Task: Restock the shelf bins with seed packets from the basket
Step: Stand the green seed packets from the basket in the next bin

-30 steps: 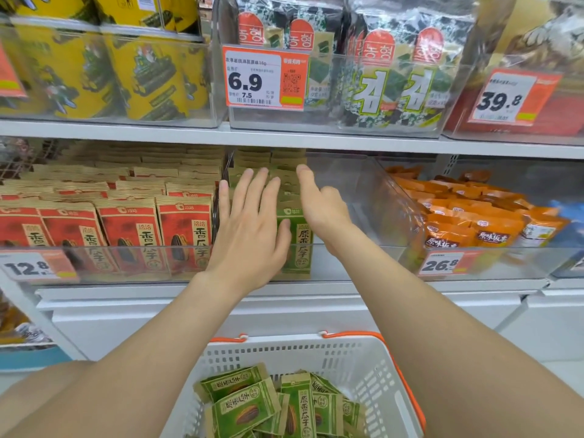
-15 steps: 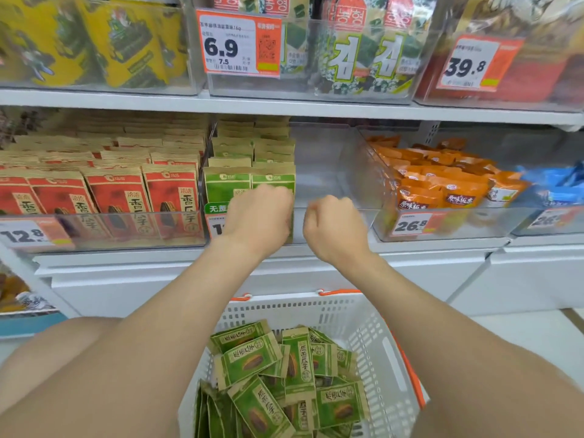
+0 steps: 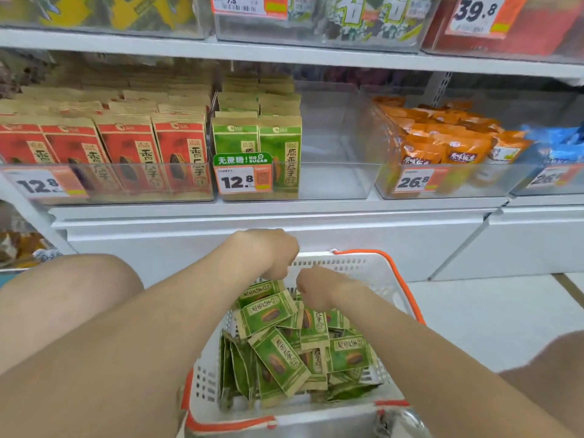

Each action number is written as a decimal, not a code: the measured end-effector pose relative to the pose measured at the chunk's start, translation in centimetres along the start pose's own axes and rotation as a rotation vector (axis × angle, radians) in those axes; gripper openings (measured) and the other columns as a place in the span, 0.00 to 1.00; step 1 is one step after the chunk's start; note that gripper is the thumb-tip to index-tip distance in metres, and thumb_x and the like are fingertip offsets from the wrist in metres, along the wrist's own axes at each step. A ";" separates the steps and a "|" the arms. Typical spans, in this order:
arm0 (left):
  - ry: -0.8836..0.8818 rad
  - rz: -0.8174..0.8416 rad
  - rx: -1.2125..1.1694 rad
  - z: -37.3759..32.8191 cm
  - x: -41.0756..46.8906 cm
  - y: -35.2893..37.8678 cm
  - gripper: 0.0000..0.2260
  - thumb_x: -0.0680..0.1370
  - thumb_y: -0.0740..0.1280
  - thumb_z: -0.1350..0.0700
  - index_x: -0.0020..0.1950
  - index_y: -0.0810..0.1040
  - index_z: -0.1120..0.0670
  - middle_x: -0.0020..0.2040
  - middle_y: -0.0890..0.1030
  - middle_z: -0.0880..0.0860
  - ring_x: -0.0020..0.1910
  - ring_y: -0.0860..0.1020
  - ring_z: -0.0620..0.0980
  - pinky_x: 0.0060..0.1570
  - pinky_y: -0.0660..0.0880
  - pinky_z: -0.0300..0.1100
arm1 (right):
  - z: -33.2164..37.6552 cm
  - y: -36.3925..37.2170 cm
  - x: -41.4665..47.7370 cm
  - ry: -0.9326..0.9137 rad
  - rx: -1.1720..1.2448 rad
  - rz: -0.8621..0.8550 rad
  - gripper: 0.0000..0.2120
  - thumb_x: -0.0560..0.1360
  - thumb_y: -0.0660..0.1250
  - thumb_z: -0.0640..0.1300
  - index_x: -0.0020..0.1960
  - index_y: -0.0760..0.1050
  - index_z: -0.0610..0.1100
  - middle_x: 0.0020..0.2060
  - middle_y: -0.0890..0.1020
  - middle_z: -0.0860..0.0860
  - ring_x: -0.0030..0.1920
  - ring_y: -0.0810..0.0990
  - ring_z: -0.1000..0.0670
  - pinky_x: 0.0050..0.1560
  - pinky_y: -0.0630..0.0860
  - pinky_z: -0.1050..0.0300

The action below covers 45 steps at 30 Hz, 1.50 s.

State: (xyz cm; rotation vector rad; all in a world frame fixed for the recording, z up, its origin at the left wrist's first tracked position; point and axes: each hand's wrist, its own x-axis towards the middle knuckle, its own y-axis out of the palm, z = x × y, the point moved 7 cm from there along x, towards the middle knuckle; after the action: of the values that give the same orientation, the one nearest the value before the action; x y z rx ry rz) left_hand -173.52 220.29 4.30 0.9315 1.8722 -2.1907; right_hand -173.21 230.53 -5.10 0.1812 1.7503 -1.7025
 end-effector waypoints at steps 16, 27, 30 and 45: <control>0.035 0.039 0.048 -0.8 4.0 1.6 0.09 0.82 0.65 0.61 0.61 0.79 0.57 0.51 0.80 0.53 0.36 0.74 0.51 0.31 0.69 0.44 | 4.5 11.3 9.2 -0.162 -0.088 0.012 0.29 0.79 0.63 0.34 0.79 0.63 0.39 0.80 0.63 0.43 0.71 0.73 0.37 0.64 0.78 0.36; -0.001 0.062 0.019 2.0 5.9 2.2 0.14 0.83 0.62 0.57 0.68 0.79 0.53 0.62 0.79 0.54 0.47 0.79 0.55 0.37 0.72 0.45 | 5.1 12.8 10.5 -0.169 -0.151 -0.065 0.39 0.72 0.77 0.41 0.75 0.58 0.45 0.67 0.74 0.40 0.68 0.75 0.37 0.67 0.75 0.39; -0.007 0.067 0.007 2.4 5.4 1.7 0.16 0.84 0.61 0.57 0.70 0.77 0.52 0.65 0.78 0.54 0.51 0.80 0.56 0.42 0.76 0.47 | 3.5 12.1 9.8 -0.139 -0.082 -0.003 0.26 0.74 0.73 0.39 0.69 0.68 0.43 0.59 0.79 0.44 0.61 0.78 0.41 0.67 0.75 0.42; -0.009 -0.406 -0.320 4.0 1.0 -3.6 0.19 0.86 0.56 0.38 0.56 0.76 0.52 0.50 0.80 0.53 0.55 0.79 0.59 0.48 0.74 0.51 | -2.2 -2.8 -0.1 -0.243 1.454 -0.290 0.20 0.75 0.72 0.28 0.61 0.71 0.42 0.44 0.87 0.40 0.41 0.84 0.44 0.47 0.79 0.46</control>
State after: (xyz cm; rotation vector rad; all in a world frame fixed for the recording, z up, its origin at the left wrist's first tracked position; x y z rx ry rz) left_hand -177.46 217.72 7.08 0.5184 2.4885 -1.9753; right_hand -175.49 232.20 -2.88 0.3219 0.0870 -2.7391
